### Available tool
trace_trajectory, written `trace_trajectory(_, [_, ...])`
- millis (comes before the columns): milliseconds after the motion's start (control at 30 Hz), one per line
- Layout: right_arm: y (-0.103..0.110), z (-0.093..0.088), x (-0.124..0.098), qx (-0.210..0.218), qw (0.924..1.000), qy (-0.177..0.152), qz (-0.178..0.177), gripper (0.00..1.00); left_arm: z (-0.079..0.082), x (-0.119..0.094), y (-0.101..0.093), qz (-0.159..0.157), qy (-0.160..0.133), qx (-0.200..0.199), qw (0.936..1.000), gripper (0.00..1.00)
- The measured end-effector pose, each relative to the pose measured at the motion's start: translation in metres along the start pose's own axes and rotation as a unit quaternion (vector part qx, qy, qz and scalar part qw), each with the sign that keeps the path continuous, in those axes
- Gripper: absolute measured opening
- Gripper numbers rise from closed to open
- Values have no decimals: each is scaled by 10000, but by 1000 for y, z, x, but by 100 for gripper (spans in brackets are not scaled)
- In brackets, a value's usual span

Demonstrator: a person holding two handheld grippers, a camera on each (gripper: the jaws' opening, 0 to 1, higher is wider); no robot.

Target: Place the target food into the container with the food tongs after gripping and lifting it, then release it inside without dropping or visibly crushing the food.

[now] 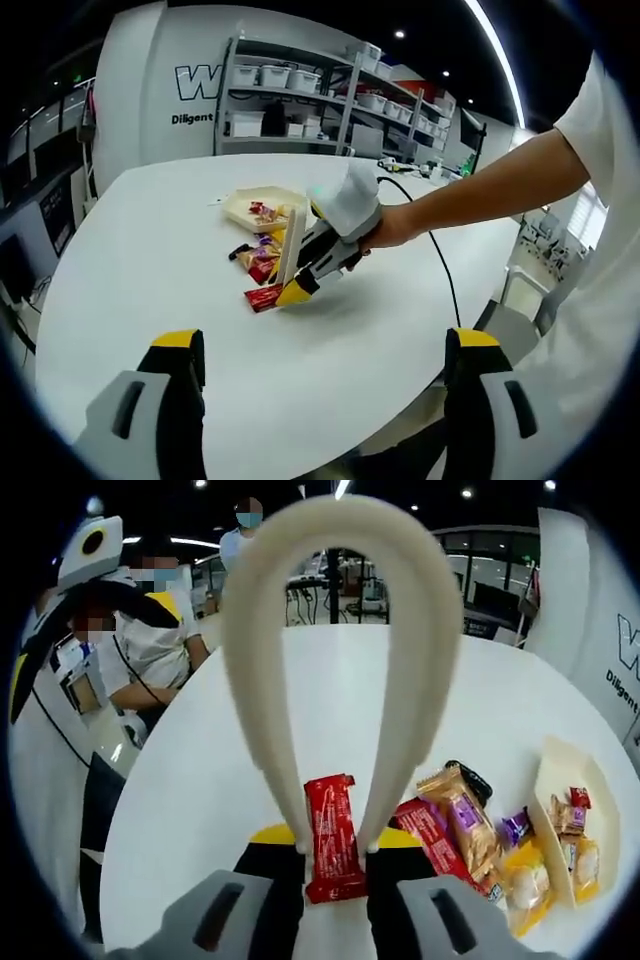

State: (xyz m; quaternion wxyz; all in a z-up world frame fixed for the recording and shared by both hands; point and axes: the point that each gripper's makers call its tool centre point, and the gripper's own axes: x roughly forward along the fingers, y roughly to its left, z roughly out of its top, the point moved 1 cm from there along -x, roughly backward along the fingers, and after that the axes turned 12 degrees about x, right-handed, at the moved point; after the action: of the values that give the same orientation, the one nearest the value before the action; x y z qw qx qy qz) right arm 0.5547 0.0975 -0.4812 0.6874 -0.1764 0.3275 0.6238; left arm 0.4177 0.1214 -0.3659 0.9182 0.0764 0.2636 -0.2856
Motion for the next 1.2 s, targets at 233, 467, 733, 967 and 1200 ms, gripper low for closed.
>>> trace_trajectory(233, [-2,1,-13,312,9993,-159,-93,16,-1,1,-1,-17,13,10,10000,98])
trace_trajectory(467, [-26,13,-45,659,9950,-620,-417,17,-1,5,-1,-47,39,36,10000,99])
trace_trajectory(733, [-68,21,-85,1012,9865,-858,-956,17,-1,9,-2,-102,70,83,9999,99])
trace_trajectory(967, [-96,29,-105,1169,9799,-958,-1304,17,0,12,-3,-155,82,109,9998,99])
trace_trajectory(1200, [-126,31,-113,1263,9733,-867,-1710,17,1,16,-4,-178,70,95,9998,99])
